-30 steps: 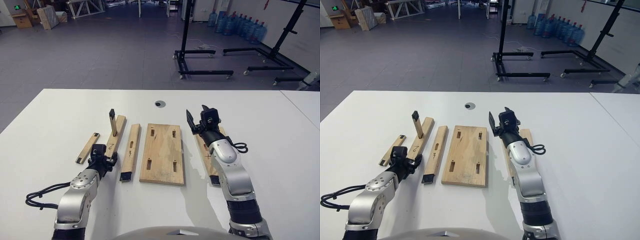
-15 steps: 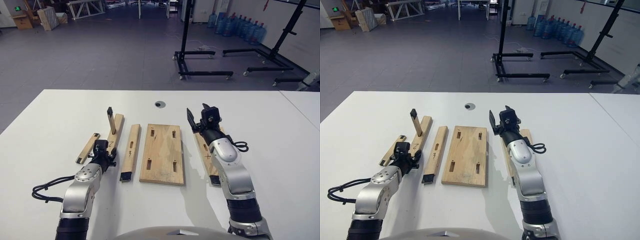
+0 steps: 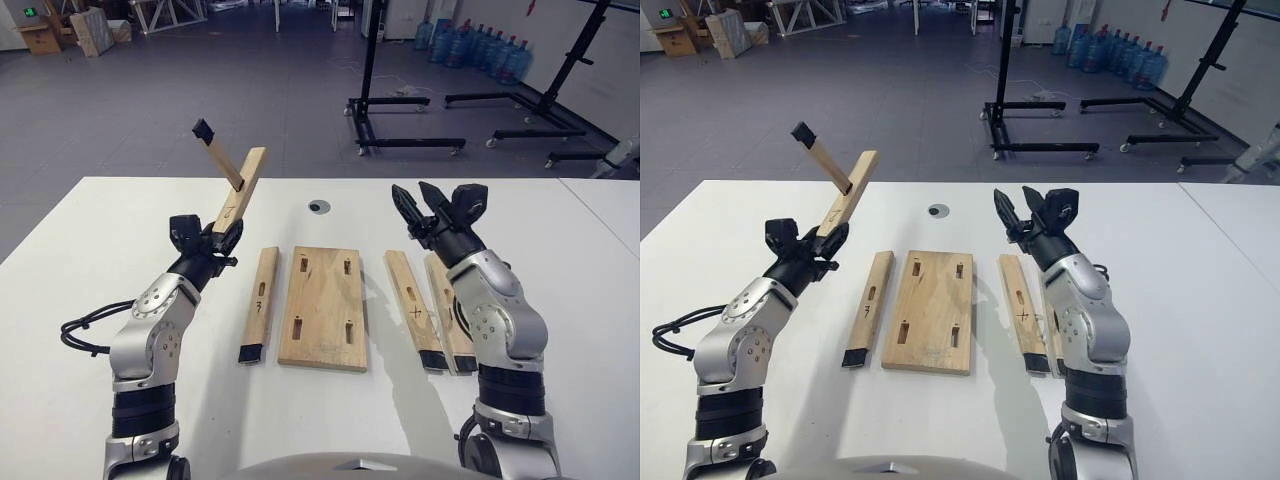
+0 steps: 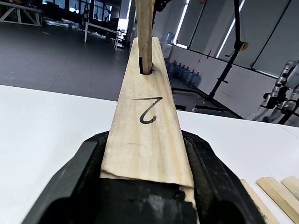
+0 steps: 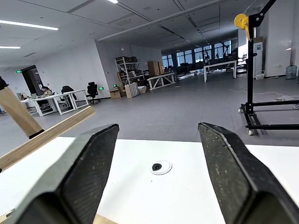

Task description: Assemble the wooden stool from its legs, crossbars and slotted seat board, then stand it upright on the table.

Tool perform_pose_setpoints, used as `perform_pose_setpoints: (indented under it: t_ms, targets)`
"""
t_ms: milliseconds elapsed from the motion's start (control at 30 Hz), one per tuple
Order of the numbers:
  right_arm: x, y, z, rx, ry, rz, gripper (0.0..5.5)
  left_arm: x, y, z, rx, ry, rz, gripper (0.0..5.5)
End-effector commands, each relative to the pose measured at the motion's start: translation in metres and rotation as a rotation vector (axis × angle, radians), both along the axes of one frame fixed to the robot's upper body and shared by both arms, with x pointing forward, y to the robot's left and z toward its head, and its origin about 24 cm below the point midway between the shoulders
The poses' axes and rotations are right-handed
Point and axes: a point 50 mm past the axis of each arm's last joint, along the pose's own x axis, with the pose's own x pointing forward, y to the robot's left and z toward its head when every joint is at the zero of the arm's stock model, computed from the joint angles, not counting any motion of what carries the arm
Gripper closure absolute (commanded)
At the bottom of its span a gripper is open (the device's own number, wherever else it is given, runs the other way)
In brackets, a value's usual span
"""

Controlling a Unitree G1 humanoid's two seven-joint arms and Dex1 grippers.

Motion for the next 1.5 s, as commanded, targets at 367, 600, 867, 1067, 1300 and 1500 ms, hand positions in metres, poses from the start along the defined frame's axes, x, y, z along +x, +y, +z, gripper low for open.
perform_pose_setpoints:
  t_ms: [367, 600, 867, 1067, 1300, 1500]
  targets:
    - [-0.022, -0.002, 0.024, 0.775, -0.032, 0.633, 1.64, -0.053, -0.035, 0.038, -0.532, -0.046, -0.880, 3.47]
    - [-0.022, 0.016, 0.031, 0.830, -0.046, 0.763, 1.63, -0.051, -0.033, 0.037, -0.564, -0.009, -0.922, 3.47]
    - [-0.020, 0.039, 0.029, 0.839, -0.004, 0.880, 1.63, -0.055, -0.036, 0.032, -0.560, 0.036, -0.980, 3.47]
    - [-0.021, 0.048, 0.026, 0.802, 0.022, 0.940, 1.63, -0.056, -0.041, 0.031, -0.559, 0.040, -1.004, 3.47]
    - [-0.023, 0.046, 0.026, 0.838, 0.012, 0.985, 2.76, -0.059, -0.047, 0.028, -0.552, 0.053, -1.020, 3.47]
    - [-0.026, 0.046, 0.026, 0.814, 0.019, 1.008, 3.37, -0.059, -0.045, 0.024, -0.565, 0.043, -0.991, 3.47]
